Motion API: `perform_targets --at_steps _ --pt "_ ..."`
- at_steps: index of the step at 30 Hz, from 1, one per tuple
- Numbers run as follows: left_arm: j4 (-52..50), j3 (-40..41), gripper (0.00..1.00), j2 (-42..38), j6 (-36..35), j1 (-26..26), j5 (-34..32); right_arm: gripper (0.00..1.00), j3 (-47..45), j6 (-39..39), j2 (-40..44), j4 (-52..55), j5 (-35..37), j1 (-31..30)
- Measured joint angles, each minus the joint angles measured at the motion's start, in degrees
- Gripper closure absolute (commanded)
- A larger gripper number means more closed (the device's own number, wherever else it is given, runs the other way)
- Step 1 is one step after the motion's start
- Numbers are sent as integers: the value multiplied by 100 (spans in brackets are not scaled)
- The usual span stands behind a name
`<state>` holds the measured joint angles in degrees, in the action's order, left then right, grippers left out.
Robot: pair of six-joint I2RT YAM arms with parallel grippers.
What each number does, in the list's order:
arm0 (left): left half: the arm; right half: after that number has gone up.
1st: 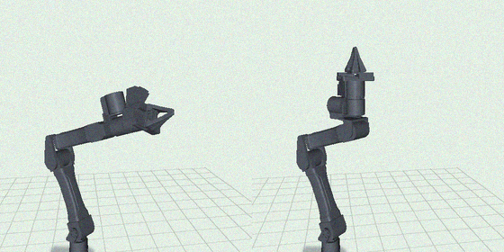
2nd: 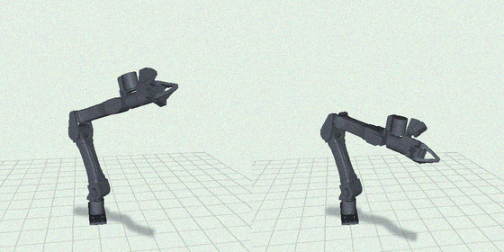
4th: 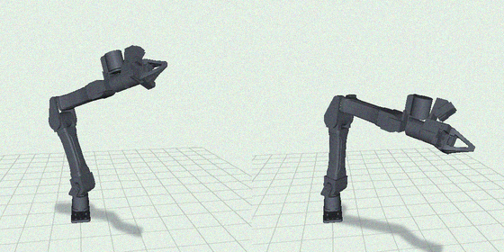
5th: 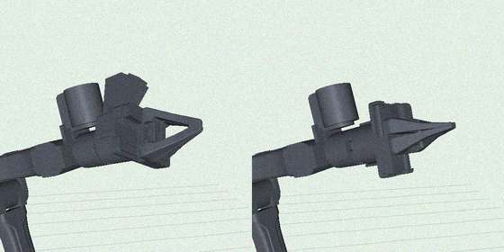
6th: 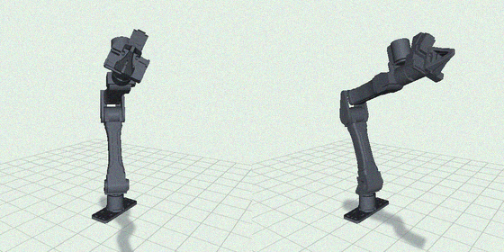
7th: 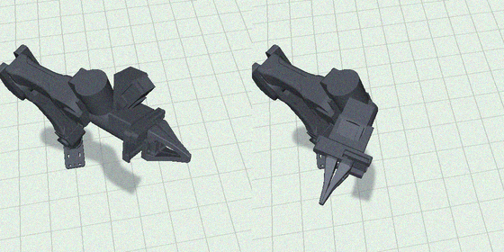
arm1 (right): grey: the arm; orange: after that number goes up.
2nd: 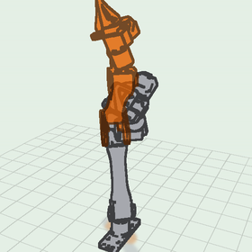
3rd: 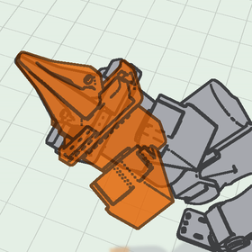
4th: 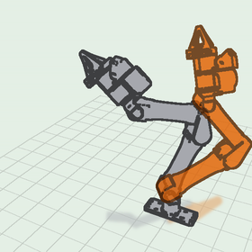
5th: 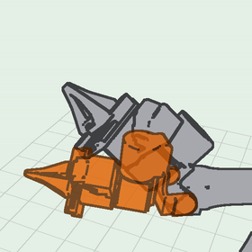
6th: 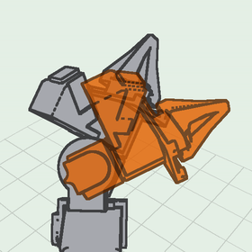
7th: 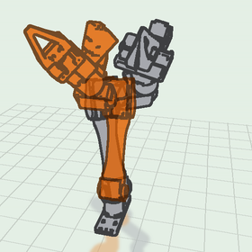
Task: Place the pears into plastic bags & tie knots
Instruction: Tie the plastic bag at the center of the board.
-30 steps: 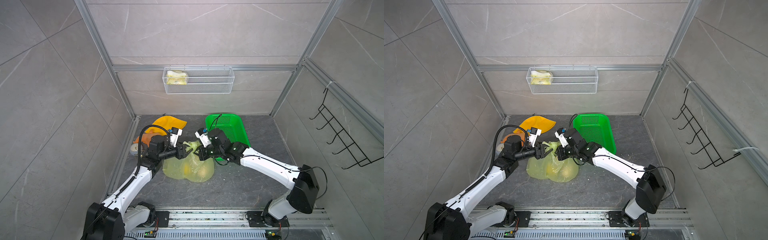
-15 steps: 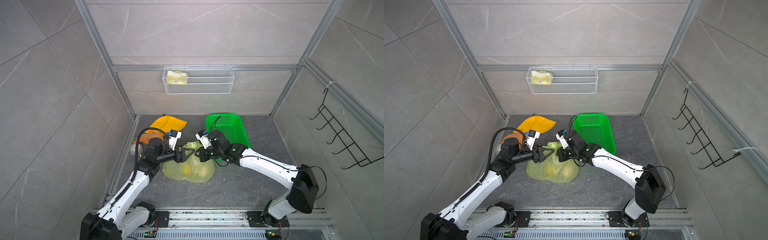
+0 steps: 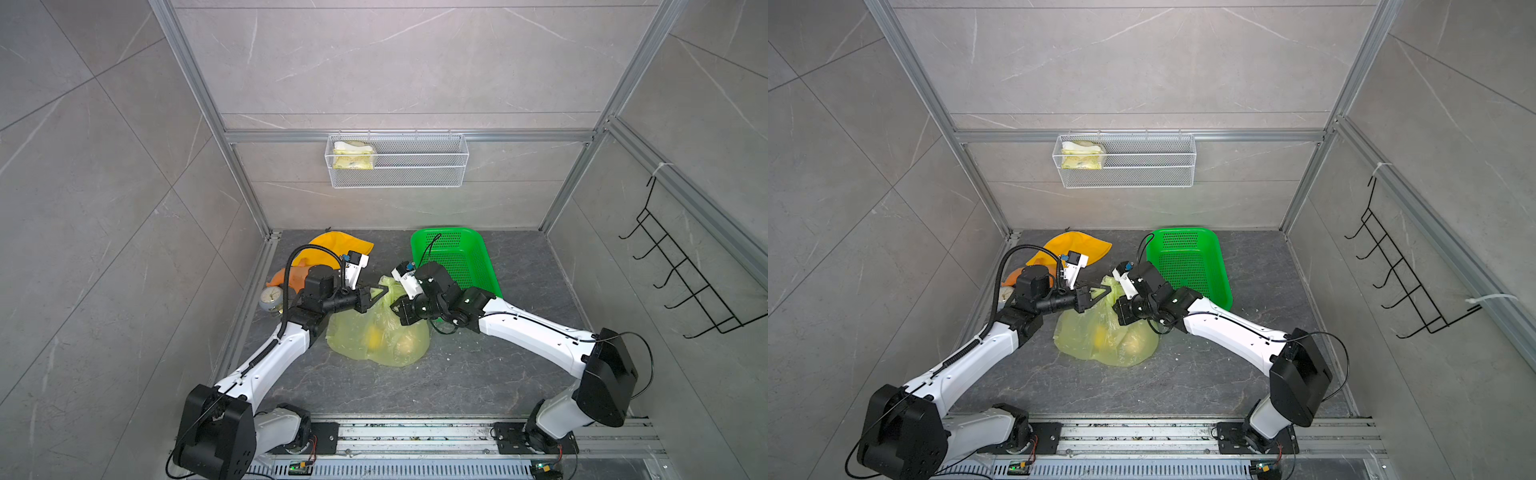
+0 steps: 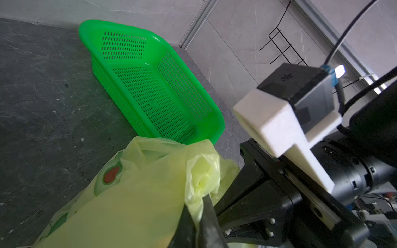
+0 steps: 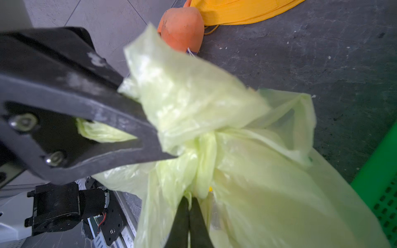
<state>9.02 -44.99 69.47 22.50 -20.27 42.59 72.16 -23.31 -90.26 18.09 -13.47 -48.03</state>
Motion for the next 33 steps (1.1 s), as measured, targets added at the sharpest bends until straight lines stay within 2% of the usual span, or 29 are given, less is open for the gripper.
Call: perform_targets --at_steps 1,3,4,9,13,22,28,33 --pt "11 0 100 -7 2 0 -4 55 -46 -42 55 9 -2 11" --pt "57 42 100 -129 0 -28 -149 40 -164 -181 269 35 -13 28" --pt "103 125 100 -278 -7 -48 -262 37 -221 -280 433 50 -22 39" --pt "496 625 100 -1108 -151 -317 -938 32 -264 -1058 1381 -131 -168 74" --pt "1091 1088 100 -1362 -302 -678 -1530 29 -507 -2072 1694 -1036 -476 68" --pt "1596 1344 100 -1357 -411 -911 -2114 23 -1502 -4009 1088 -2769 -802 -223" --pt "1714 1344 100 -1357 -411 -938 -2203 21 -2059 -4752 1047 -3687 -531 -352" --pt "1777 1377 100 -1377 -407 -964 -2203 21 -2291 -5167 603 -4841 -122 -354"
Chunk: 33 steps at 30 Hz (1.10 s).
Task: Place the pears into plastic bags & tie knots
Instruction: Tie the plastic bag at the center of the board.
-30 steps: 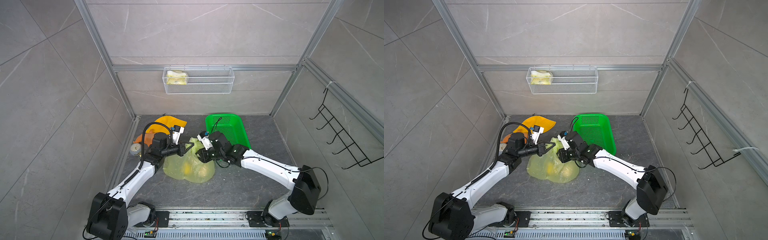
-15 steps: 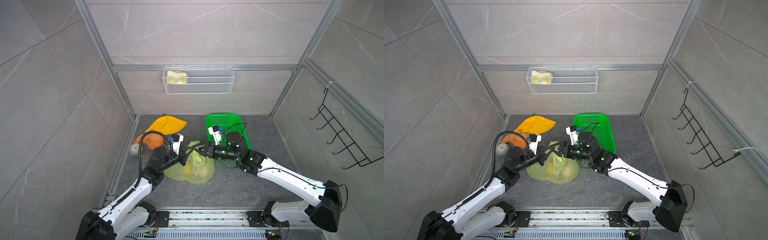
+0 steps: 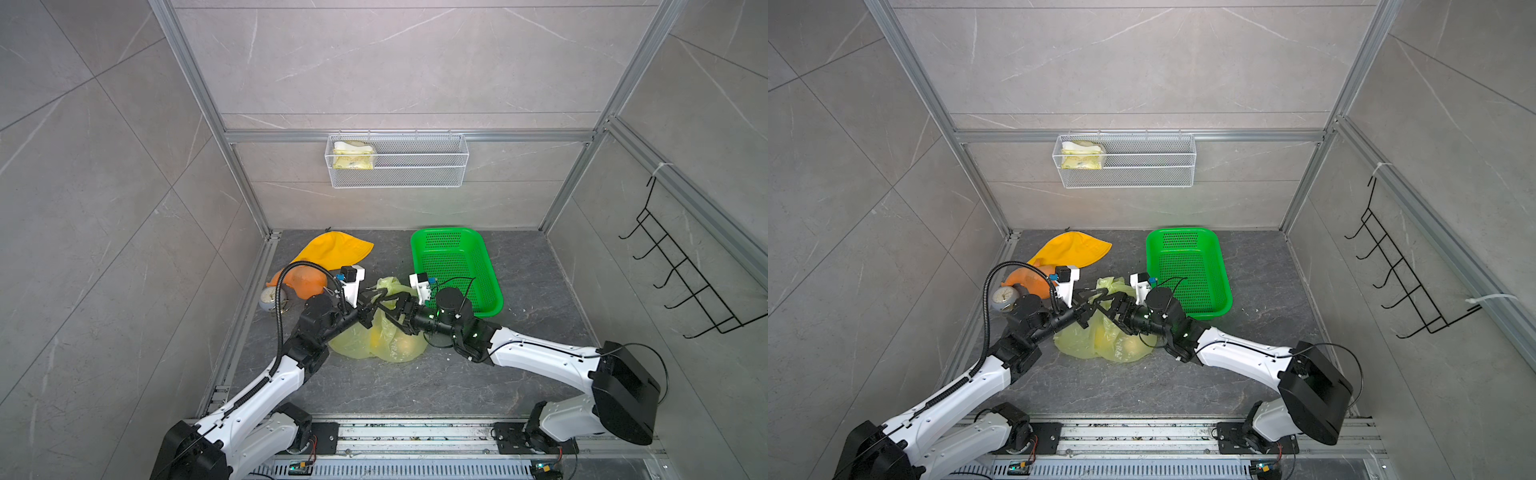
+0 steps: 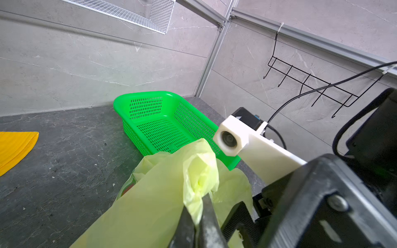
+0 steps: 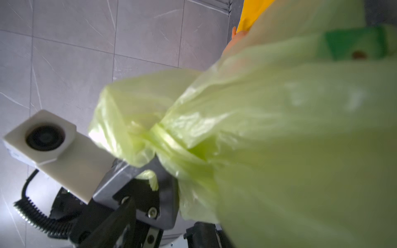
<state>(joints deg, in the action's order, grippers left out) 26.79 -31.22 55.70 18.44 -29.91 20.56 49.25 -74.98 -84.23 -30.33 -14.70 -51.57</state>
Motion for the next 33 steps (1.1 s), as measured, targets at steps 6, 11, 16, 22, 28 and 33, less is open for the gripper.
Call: perform_targets --at_steps 6,11,16,22,28,33 --pt "72 87 100 -197 26 2 -173 20 -24 -136 -199 -568 155 -24" --pt "68 170 100 -317 24 -11 -208 20 -267 -160 146 -686 297 -15" --pt "61 186 100 -317 24 -11 -208 20 -422 -203 413 -680 295 -17" --pt "61 186 100 -286 24 -11 -205 20 -415 -208 330 -704 295 -17" --pt "57 186 100 -286 44 -11 -179 20 -111 -221 -109 -817 389 61" --pt "76 208 100 -289 107 -11 -57 20 356 -197 -358 -920 417 273"
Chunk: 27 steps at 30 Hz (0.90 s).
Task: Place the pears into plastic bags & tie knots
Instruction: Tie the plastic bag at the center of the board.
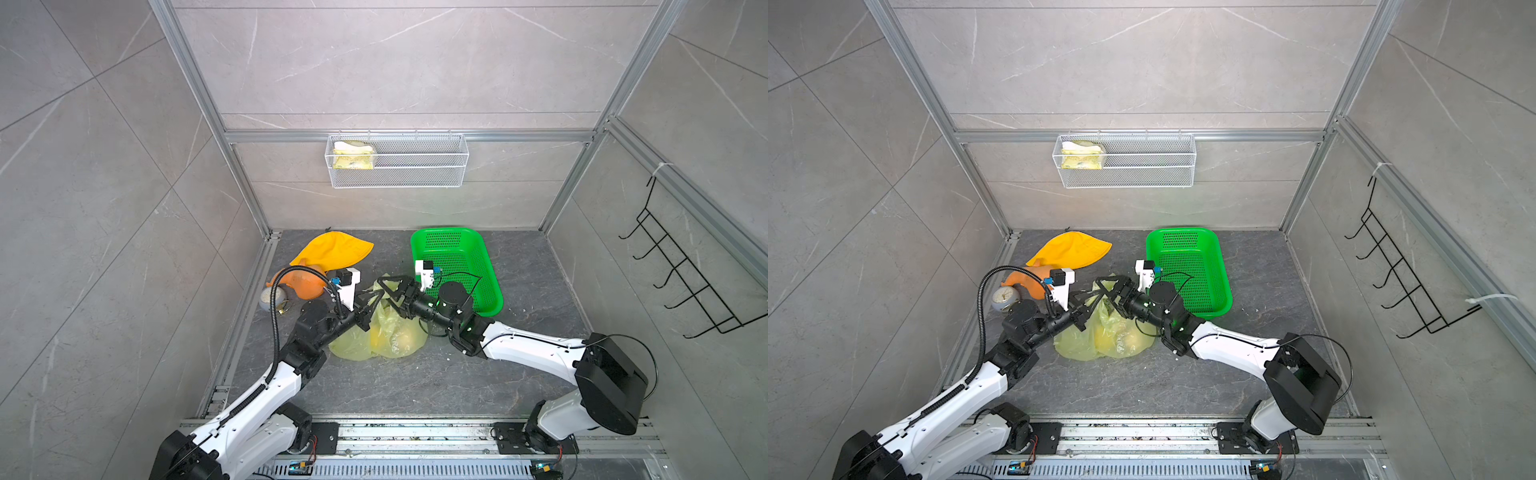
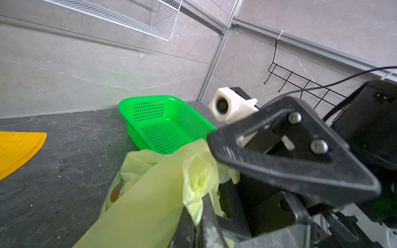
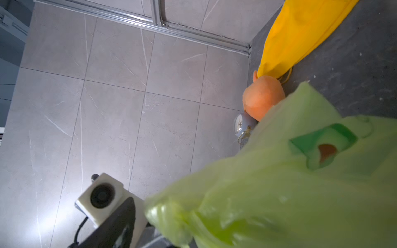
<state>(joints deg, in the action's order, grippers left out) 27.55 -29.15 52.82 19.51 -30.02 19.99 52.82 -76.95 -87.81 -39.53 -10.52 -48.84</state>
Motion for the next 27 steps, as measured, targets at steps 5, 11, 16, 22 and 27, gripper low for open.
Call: perform_targets --at_steps 5,11,16,22,27 --pt "118 61 100 -7 50 7 105 21 479 -31 -409 -125 -289 94" --pt "103 22 100 229 59 17 385 65 807 -247 -1025 -590 -1126 286" --pt "109 -214 76 553 83 52 588 100 807 -358 -1296 -796 -1989 750" --pt "-577 57 32 -428 284 -83 358 100 745 -70 -1099 -1126 -3176 1156" --pt "-940 208 27 -1692 450 -55 -636 100 522 374 -708 -1375 -4017 1576"
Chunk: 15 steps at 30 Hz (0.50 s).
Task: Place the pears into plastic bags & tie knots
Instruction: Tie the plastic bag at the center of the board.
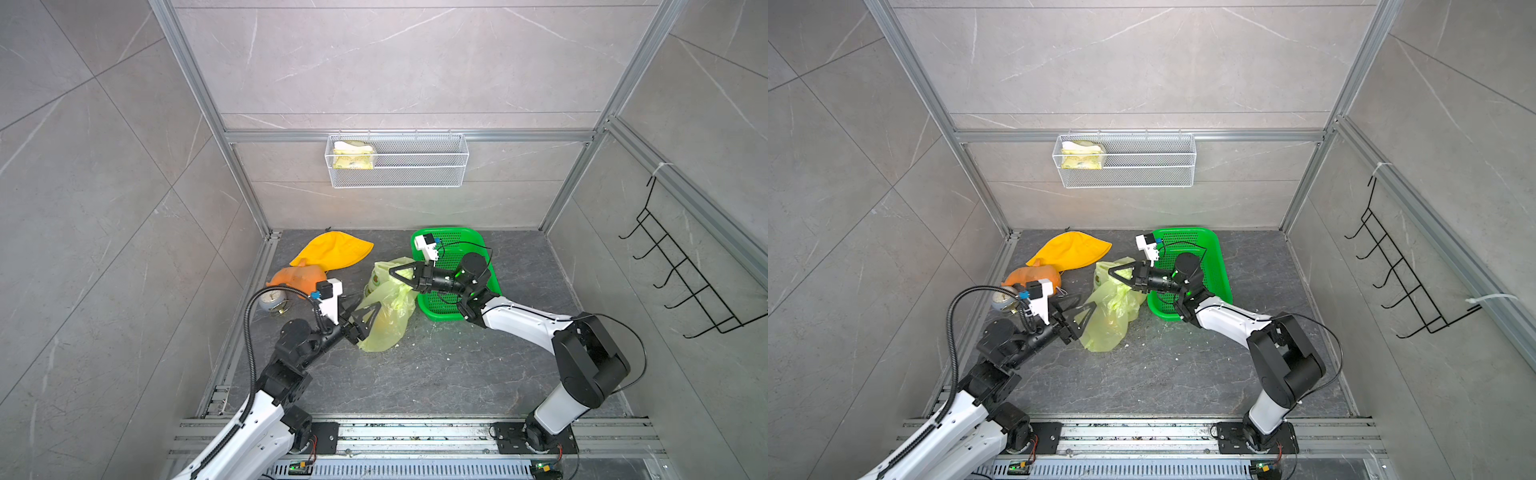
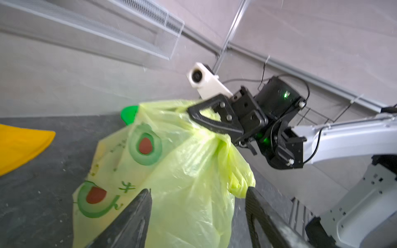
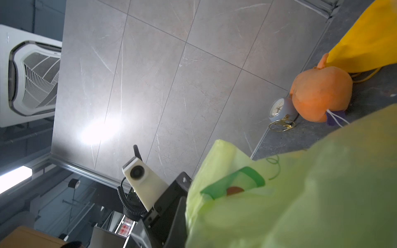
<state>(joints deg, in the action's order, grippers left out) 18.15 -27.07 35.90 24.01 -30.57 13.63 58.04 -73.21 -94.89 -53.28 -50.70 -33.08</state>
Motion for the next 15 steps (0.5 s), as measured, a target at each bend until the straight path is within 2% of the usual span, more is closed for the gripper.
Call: perform_targets --at_steps 3,8,9,10,12,13,15 --pt "160 -144 26 393 24 9 -260 100 -50 225 17 -63 -339 59" --pt "595 -173 26 1880 116 13 -455 100 -170 404 9 -133 -691 52" --pt "658 -186 33 2203 127 13 -476 100 -210 428 9 -170 -748 55" --pt "695 -212 46 2441 153 24 -496 95 -256 450 9 -210 -782 55" --pt "859 -339 86 2977 175 66 -474 79 -363 483 9 -297 -868 55" --pt "955 -417 100 3182 175 81 -446 75 -409 525 9 -354 -892 55" --pt "1215 -632 100 3652 205 111 -280 73 -479 590 9 -437 -938 55"
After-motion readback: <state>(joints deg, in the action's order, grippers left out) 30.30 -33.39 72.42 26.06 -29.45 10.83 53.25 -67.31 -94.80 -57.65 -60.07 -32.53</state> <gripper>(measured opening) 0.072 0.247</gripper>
